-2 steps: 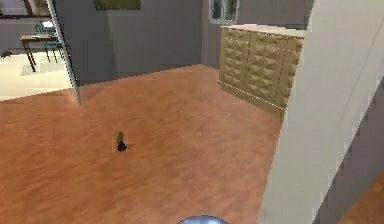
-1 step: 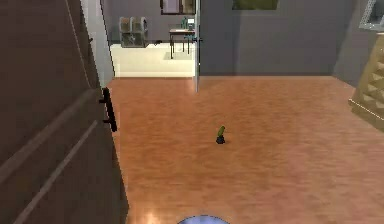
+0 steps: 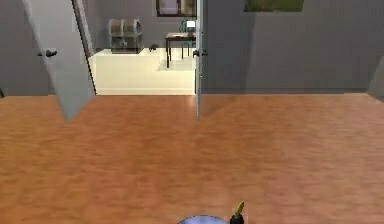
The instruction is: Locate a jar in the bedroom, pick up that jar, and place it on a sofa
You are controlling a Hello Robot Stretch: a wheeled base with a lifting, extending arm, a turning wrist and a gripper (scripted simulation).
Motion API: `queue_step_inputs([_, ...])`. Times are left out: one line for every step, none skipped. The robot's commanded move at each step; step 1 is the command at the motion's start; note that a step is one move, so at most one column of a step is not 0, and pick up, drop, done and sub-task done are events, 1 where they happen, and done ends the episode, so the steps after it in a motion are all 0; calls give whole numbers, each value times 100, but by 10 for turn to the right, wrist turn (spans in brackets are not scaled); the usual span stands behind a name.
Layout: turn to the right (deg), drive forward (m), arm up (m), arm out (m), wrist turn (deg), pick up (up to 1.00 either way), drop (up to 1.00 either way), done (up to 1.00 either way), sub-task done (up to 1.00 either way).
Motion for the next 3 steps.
queue_step_inputs([-120,0,0,0,0,0,0,0,0])
queue_step_inputs([0,20,0,0,0,0,0,0,0])
queue_step_inputs([30,0,0,0,0,0,0,0,0])
